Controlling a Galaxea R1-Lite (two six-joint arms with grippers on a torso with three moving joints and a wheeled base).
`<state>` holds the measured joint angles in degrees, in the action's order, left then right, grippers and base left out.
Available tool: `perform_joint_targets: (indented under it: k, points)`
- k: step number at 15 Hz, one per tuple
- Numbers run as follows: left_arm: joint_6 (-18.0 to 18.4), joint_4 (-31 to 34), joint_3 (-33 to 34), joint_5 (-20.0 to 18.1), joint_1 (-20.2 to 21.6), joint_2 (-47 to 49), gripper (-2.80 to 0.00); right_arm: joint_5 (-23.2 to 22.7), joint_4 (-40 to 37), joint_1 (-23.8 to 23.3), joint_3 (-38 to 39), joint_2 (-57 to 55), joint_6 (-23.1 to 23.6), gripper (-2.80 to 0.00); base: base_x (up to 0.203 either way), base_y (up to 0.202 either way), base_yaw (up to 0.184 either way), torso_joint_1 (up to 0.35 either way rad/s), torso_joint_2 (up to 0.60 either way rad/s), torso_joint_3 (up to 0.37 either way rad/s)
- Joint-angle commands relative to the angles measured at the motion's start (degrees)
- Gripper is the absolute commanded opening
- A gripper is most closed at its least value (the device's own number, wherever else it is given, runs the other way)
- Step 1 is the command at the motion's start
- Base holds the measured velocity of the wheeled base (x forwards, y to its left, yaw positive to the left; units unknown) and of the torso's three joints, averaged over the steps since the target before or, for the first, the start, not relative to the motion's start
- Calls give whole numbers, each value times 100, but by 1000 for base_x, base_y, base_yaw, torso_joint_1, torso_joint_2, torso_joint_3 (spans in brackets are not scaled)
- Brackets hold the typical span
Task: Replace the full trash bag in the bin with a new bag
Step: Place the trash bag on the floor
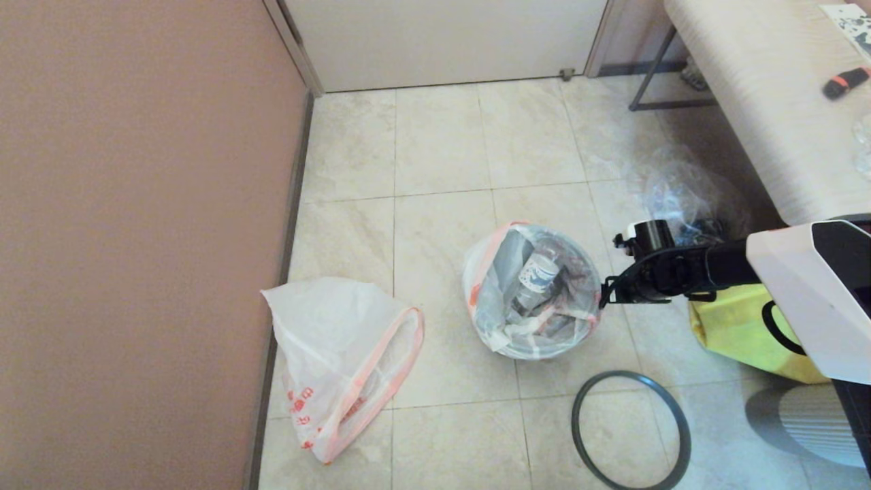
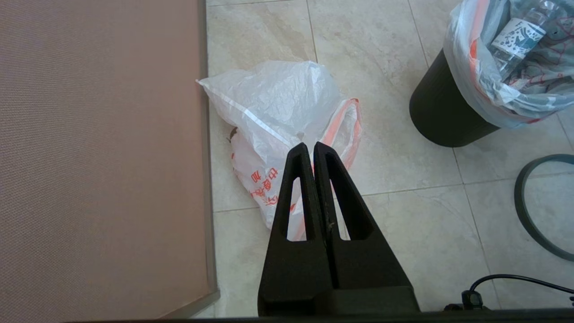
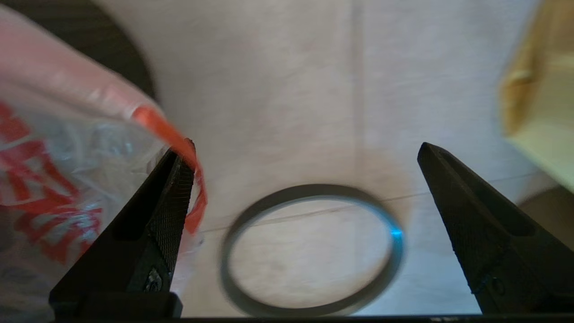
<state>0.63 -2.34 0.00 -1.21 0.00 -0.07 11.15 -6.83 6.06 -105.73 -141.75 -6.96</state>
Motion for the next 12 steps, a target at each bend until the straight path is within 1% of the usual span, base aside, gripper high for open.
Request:
perform_joint_targets:
  k: [1, 5, 8, 9, 10, 11, 12]
  points:
    - [-2, -4, 79, -2, 0, -1, -280, -89, -3, 66, -9, -64, -74, 0, 0, 0, 0, 0, 0, 0]
    - [-2, -4, 79, -2, 0, -1, -280, 37, 26, 5, -170, -318, -42, 0, 0, 0, 0, 0, 0, 0]
    - [-1, -4, 79, -2, 0, 0, -280, 366, 134, -78, -466, -564, -43, 0, 0, 0, 0, 0, 0, 0]
    - [-2, -4, 79, -2, 0, -1, -280, 393, 146, -83, -484, -558, -34, 0, 0, 0, 0, 0, 0, 0]
    - [-2, -4, 79, -2, 0, -1, -280, 396, 147, -79, -484, -510, -43, -231, 0, 0, 0, 0, 0, 0]
    - [-2, -4, 79, -2, 0, -1, -280, 396, 126, -71, -471, -454, -50, -280, 0, 0, 0, 0, 0, 0]
    - [-2, -4, 79, -2, 0, -1, -280, 396, 101, -60, -453, -402, -60, -280, 0, 0, 0, 0, 0, 0]
